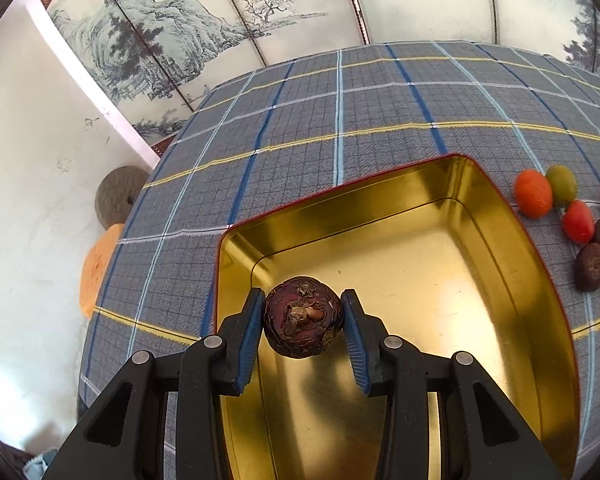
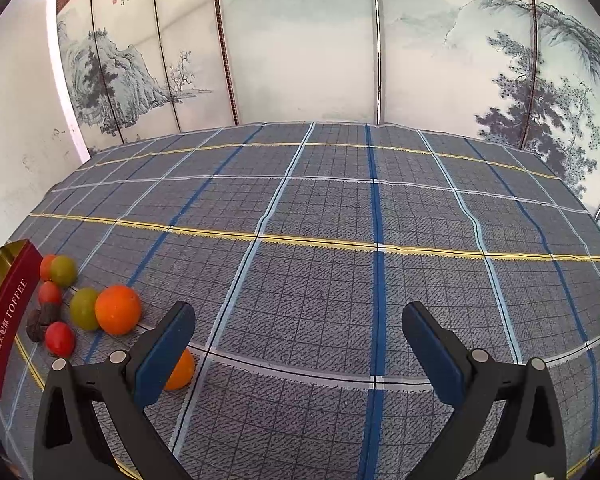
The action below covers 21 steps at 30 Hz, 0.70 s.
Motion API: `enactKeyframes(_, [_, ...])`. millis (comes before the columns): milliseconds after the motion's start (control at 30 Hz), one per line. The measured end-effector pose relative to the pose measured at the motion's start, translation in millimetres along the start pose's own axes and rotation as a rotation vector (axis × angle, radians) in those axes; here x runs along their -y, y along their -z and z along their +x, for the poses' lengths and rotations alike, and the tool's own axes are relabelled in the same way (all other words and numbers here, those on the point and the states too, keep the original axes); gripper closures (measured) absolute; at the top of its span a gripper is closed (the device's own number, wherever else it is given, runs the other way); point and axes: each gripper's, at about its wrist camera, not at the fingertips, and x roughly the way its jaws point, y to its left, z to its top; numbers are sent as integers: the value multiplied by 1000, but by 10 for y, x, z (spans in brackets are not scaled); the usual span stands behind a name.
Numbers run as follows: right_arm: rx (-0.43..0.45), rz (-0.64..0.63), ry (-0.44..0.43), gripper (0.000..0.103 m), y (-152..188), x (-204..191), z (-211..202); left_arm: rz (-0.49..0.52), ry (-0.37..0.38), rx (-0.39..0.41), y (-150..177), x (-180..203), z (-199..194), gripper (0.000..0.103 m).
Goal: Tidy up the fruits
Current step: 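Carry the dark brown fruit in the left gripper over the gold tray and release, then grasp the orange beside the fruit pile with the right gripper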
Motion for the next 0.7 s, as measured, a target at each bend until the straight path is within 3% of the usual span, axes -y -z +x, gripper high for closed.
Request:
enactKeyframes(500, [0,-3,13,0,3,7,10,-6,-43,-13,10,-60,137,61])
enactKeyframes(600, [1,-5,16,0,5,-6,9,-10,-56,0,-1,-76,119,50])
enactKeyframes(700, [4,-7,21,0,5,-7,-3,-13,-66,16,9,-87,83,47])
